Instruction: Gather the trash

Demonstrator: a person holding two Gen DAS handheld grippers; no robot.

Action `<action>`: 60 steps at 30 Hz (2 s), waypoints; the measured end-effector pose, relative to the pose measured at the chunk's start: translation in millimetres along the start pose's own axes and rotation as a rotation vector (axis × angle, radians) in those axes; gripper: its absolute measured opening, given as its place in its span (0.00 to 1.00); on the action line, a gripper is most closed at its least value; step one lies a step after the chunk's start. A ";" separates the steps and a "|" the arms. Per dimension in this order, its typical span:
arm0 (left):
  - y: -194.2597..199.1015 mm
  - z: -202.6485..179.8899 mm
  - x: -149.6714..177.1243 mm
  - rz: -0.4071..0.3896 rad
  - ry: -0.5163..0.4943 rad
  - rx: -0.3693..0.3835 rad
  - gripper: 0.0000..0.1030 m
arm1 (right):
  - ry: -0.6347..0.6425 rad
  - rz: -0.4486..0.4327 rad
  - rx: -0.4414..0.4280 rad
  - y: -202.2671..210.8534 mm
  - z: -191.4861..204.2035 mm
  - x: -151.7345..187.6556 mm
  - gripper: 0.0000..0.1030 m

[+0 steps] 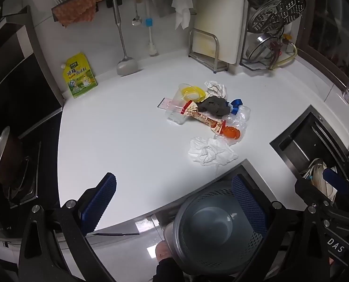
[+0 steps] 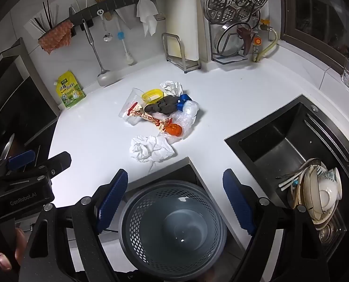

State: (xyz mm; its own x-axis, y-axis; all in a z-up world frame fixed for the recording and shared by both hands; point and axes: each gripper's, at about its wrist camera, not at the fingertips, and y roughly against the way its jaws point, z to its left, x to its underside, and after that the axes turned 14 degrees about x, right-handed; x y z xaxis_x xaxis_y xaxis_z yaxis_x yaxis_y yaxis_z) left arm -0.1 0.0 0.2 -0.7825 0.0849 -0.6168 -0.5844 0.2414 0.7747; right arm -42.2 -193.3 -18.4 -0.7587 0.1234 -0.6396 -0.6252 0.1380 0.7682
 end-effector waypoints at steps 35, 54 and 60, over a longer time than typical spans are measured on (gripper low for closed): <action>8.3 9.1 -7.1 -0.004 -0.005 0.000 0.94 | -0.001 -0.001 0.005 3.3 1.6 -0.3 0.77; 4.7 2.5 -3.0 0.000 -0.007 -0.005 0.94 | -0.002 -0.004 0.006 1.8 -1.9 0.1 0.77; 4.5 3.1 -2.7 0.000 -0.007 -0.006 0.94 | -0.003 -0.003 0.004 1.5 -1.3 0.2 0.77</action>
State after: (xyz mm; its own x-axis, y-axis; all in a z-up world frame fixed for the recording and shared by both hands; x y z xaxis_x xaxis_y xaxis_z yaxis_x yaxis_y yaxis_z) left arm 0.1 3.8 4.9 -0.7811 0.0918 -0.6176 -0.5855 0.2359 0.7756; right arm -43.6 -194.3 -17.4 -0.7563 0.1260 -0.6420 -0.6266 0.1427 0.7662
